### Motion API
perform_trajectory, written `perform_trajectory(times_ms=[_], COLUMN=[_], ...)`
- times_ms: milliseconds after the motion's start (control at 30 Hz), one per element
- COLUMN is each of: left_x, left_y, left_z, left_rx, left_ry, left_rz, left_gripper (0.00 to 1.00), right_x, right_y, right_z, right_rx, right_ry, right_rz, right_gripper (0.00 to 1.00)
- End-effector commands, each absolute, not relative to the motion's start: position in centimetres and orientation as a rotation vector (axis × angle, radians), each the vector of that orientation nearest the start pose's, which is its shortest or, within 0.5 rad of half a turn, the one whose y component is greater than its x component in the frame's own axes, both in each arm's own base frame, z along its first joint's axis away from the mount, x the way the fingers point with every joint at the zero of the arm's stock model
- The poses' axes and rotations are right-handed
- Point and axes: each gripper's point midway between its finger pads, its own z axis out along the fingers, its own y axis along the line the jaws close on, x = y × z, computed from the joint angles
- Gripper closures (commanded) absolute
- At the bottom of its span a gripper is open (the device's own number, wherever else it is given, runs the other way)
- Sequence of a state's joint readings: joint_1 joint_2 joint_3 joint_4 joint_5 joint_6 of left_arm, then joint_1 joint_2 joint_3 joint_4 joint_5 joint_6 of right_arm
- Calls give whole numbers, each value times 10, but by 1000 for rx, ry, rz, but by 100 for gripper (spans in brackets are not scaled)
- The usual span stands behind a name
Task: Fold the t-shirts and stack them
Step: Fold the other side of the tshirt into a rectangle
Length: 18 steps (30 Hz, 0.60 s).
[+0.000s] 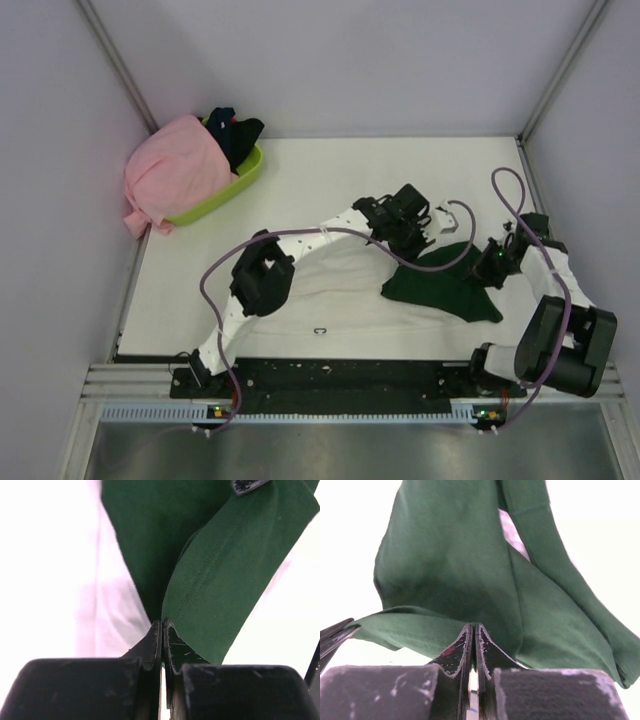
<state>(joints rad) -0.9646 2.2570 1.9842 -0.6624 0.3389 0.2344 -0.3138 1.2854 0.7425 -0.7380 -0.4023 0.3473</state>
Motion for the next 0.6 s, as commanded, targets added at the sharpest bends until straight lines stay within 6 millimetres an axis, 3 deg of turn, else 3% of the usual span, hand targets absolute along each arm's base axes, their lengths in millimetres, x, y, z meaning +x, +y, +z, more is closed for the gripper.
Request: perform_trajectory(times_ms=[0,267,567], left_x=[299,330,322], left_y=[-473,-464,-463], left_z=[130,108,75], left_rx=[1467,1365,1400], left_ry=[1989,2028,2079], left_rz=[-625,-532,-556], left_gripper=[100,100,100], right_x=[274,314,326], right_y=[5,-9,-8], right_z=[79,80,55], right_rx=[646,559,523], right_ry=[2568,2419,2472], right_rz=[545,475,484], right_gripper=[100,100,100])
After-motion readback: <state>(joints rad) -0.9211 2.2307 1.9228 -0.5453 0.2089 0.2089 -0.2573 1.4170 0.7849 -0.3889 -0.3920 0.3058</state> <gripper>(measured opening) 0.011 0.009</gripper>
